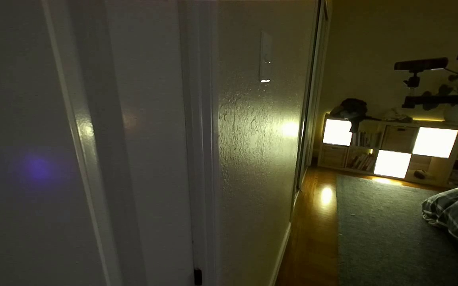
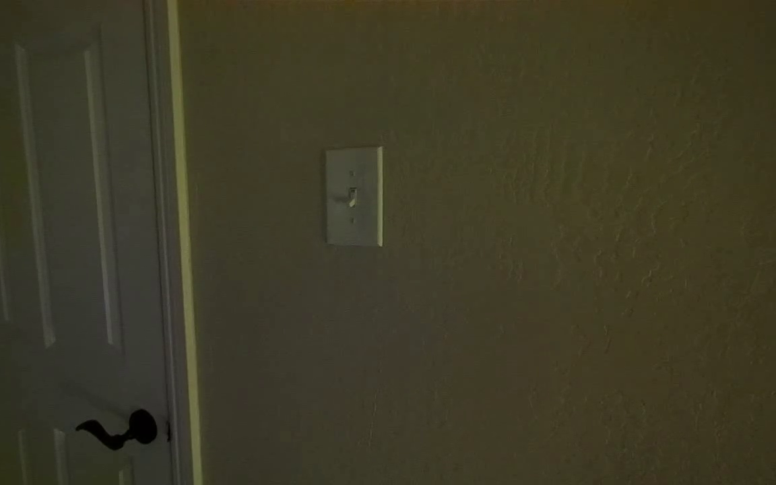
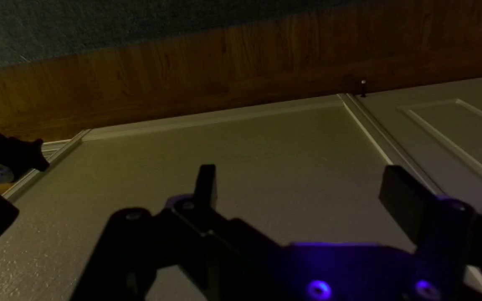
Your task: Flip the light switch on
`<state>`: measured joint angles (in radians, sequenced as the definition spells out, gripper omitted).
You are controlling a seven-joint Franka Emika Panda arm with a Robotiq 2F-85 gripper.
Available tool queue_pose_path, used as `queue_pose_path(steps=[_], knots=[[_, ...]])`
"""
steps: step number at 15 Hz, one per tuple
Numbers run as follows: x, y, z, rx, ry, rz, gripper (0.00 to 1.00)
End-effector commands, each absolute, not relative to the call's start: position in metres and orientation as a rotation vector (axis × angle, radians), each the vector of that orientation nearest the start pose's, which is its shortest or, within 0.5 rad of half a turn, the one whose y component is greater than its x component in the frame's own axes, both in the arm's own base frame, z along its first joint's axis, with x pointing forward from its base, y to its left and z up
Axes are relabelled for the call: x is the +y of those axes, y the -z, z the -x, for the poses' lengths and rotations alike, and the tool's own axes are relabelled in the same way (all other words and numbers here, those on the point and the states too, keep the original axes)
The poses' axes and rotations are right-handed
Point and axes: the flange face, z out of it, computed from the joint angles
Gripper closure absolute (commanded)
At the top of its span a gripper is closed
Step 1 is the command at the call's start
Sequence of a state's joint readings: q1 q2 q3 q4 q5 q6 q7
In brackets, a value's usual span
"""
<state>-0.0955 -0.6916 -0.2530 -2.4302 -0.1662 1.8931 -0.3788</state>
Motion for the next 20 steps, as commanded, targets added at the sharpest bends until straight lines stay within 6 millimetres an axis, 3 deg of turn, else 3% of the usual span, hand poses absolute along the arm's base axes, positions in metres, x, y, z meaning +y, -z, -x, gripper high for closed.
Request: queue_pose_path(steps=[1, 7, 16, 17, 18, 20], knots=[[-0.149, -0.545, -0.333, -0.186, 0.210, 3.176, 0.00], [-0.121, -0.536, -0.367, -0.258, 0.232, 3.148, 0.00], [-0.061, -0.533, -0.459, -0.185, 0.540, 3.048, 0.00], [-0.057, -0.534, -0.466, -0.206, 0.565, 3.046, 0.00], [-0.064, -0.530, -0.451, -0.228, 0.515, 3.064, 0.00], [-0.058, -0.530, -0.462, -0.237, 0.531, 3.063, 0.00]])
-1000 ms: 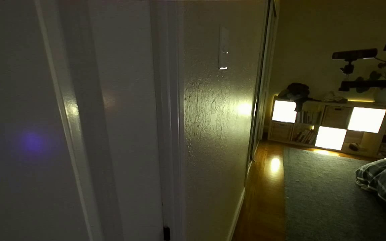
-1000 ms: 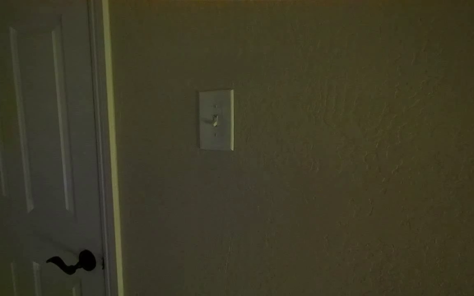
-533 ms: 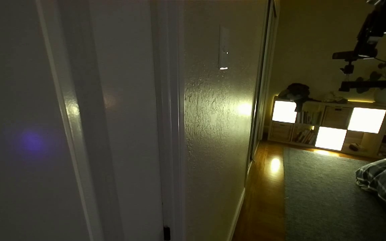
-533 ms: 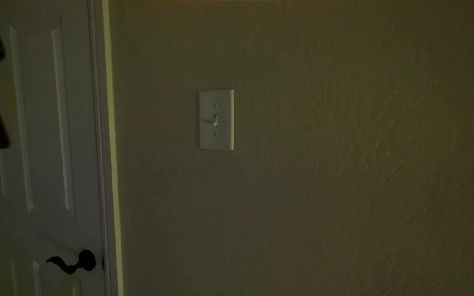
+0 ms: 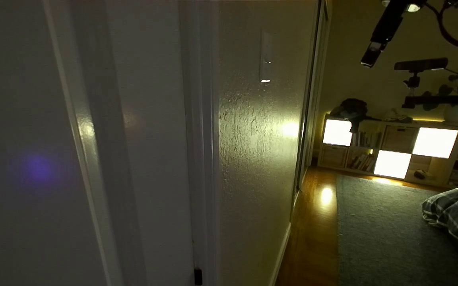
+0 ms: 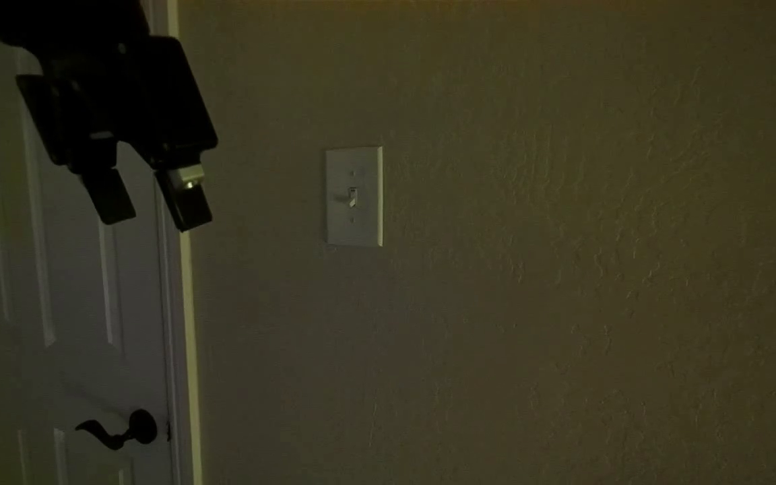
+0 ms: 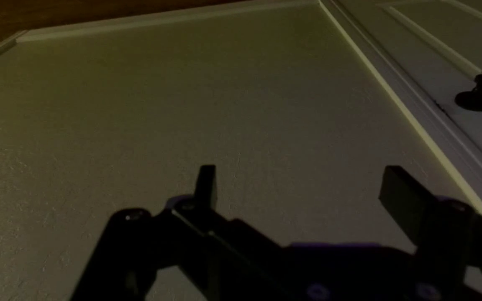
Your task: Flip the light switch on
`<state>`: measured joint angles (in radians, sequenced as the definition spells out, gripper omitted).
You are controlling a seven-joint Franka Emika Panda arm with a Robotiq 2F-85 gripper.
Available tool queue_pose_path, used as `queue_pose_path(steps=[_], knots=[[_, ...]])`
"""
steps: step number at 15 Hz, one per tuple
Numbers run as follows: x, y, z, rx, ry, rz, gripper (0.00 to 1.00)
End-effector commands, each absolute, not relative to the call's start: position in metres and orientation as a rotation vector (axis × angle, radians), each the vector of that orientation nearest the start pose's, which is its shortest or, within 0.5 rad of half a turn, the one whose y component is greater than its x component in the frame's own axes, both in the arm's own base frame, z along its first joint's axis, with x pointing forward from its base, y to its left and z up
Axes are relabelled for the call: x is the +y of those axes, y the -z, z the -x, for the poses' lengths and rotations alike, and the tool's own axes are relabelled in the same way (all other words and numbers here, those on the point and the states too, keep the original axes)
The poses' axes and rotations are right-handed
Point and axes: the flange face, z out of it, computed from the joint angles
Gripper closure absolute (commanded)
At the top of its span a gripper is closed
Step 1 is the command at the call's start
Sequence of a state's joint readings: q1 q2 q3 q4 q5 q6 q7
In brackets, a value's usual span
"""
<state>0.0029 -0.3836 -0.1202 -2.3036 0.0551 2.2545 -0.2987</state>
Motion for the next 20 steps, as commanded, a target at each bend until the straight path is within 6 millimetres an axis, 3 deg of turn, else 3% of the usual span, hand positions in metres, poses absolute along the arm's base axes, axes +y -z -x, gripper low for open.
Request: queue_pose_path(steps=[1, 12, 20], knots=[[-0.058, -0.530, -0.465, -0.238, 0.531, 3.064, 0.00], [-0.058, -0.532, -0.465, -0.236, 0.537, 3.064, 0.00], [-0.043, -0.527, -0.489, -0.262, 0.577, 3.049, 0.00]])
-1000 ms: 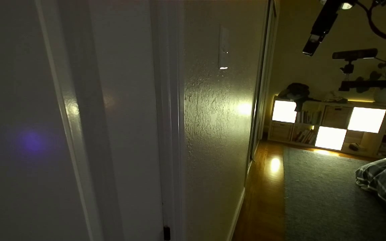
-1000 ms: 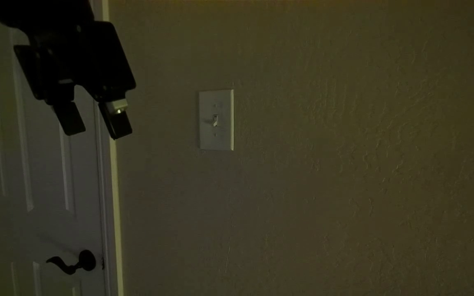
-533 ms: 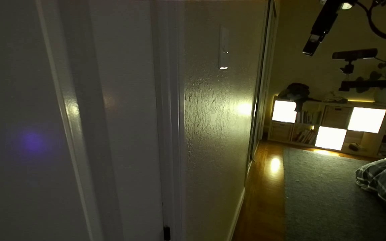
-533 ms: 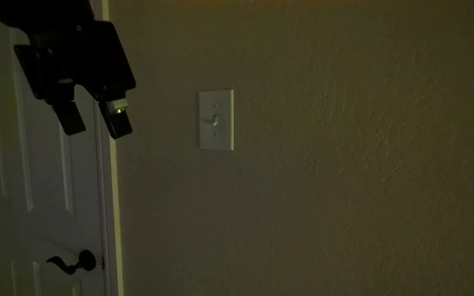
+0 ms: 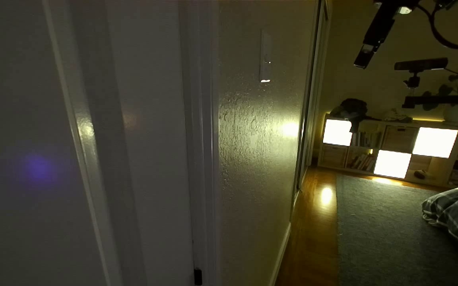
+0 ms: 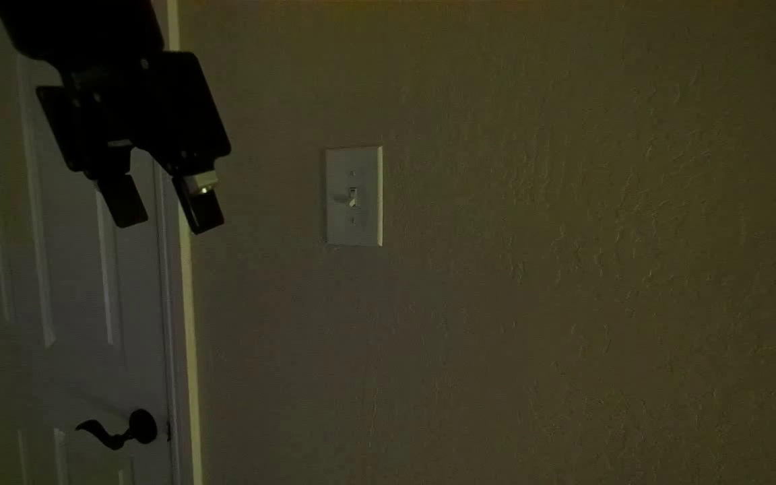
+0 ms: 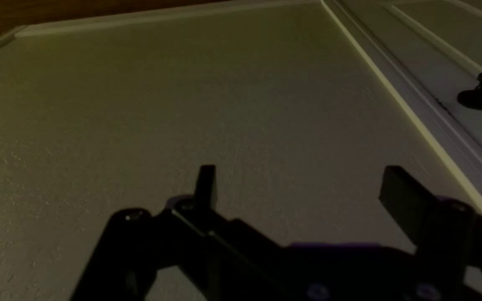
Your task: Flip the light switch on
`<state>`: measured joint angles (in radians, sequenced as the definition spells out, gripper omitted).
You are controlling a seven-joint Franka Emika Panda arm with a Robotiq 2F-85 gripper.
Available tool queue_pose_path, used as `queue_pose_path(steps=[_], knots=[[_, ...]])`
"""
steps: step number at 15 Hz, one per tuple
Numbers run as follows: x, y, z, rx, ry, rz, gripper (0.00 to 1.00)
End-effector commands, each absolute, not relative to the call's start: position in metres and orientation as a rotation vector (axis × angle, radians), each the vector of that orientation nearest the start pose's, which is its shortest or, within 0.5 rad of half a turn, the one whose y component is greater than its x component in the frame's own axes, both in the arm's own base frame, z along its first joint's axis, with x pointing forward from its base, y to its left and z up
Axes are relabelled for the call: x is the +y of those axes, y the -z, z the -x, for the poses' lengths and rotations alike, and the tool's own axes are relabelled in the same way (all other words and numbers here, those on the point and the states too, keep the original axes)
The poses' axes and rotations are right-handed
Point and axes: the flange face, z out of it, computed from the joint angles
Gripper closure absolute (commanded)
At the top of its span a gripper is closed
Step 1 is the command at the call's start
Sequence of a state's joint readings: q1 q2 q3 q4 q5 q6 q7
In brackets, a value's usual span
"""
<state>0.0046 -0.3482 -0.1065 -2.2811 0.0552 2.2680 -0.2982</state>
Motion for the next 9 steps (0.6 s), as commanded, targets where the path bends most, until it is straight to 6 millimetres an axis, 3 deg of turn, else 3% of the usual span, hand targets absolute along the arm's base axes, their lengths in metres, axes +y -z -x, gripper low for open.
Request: queue_pose_path(steps=[1, 9], knots=[[-0.041, -0.528, -0.493, -0.266, 0.591, 3.046, 0.00], [-0.019, -0.524, -0.543, -0.257, 0.744, 2.983, 0.03]])
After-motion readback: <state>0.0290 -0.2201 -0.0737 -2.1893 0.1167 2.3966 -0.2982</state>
